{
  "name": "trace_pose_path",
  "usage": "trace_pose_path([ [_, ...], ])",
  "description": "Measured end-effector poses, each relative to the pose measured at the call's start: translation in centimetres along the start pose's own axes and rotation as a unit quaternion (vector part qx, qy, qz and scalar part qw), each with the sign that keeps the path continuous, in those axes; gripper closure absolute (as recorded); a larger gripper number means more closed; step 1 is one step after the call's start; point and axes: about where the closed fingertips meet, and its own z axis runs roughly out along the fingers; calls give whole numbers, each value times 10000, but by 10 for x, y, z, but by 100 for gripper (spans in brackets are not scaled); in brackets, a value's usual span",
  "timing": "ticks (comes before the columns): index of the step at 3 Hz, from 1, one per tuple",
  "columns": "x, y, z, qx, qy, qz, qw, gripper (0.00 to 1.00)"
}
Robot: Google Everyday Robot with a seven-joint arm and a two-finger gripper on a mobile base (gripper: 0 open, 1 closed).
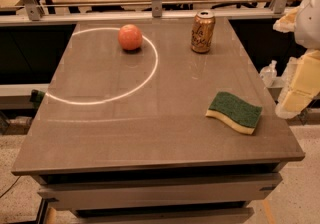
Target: Move sponge near apple
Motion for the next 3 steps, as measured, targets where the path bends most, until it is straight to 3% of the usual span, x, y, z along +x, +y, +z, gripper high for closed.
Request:
trace_pose_path([
  [2, 2, -4, 4, 26, 26, 106, 9999, 0],
  [3, 10, -7, 15, 175, -187, 554, 9981, 0],
])
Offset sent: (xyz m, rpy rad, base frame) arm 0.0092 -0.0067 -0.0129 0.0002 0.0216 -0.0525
